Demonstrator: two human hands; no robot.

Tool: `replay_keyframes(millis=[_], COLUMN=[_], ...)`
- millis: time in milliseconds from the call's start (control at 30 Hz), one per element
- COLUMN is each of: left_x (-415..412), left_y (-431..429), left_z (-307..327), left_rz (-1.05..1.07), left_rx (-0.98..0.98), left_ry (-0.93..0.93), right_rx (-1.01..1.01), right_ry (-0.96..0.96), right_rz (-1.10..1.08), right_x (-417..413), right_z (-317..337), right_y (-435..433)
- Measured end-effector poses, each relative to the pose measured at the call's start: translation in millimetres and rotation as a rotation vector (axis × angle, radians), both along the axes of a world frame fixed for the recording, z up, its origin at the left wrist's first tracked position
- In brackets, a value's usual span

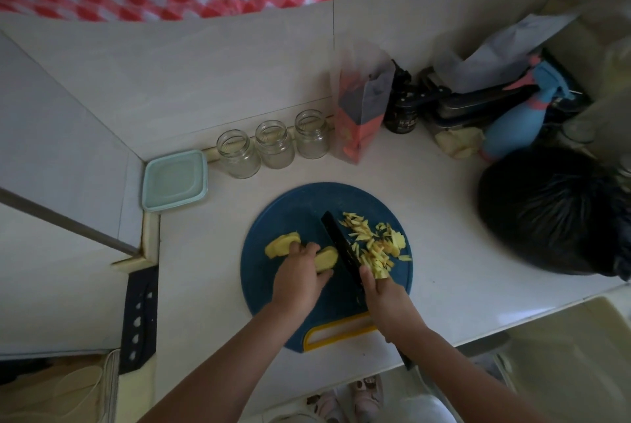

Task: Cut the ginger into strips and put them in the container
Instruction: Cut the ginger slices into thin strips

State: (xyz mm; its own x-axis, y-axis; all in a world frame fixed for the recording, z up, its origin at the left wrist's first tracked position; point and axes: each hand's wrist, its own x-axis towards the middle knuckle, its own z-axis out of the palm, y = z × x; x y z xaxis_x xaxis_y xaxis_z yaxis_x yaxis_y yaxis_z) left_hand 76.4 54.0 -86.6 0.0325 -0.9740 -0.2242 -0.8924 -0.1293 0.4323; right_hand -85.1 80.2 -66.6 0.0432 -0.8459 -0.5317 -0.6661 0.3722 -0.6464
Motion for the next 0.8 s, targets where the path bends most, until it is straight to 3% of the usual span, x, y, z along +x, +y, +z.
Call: replay_keyframes(millis=[133, 333, 467, 800], left_x=[-2, -5, -6, -13], left_y=[-9, -14, -9, -7], left_z=[-1, 4, 2, -2], left_rz=[0.040, -0.030, -0.060, -0.002], left_rx=[-0.083, 0.019, -0.034, -0.052], left_ry=[0.090, -0.027, -0.117, -0.085], right_rx=[0.007, -0.009, -0.040, -0.008], right_ry=[0.021, 0.038, 0.062, 0.077], right_rz=[-0.017, 0.026, 0.040, 0.107], right_x=[1, 0, 1, -8], right_z=[2, -2, -9, -10], right_y=[0, -4, -1, 10])
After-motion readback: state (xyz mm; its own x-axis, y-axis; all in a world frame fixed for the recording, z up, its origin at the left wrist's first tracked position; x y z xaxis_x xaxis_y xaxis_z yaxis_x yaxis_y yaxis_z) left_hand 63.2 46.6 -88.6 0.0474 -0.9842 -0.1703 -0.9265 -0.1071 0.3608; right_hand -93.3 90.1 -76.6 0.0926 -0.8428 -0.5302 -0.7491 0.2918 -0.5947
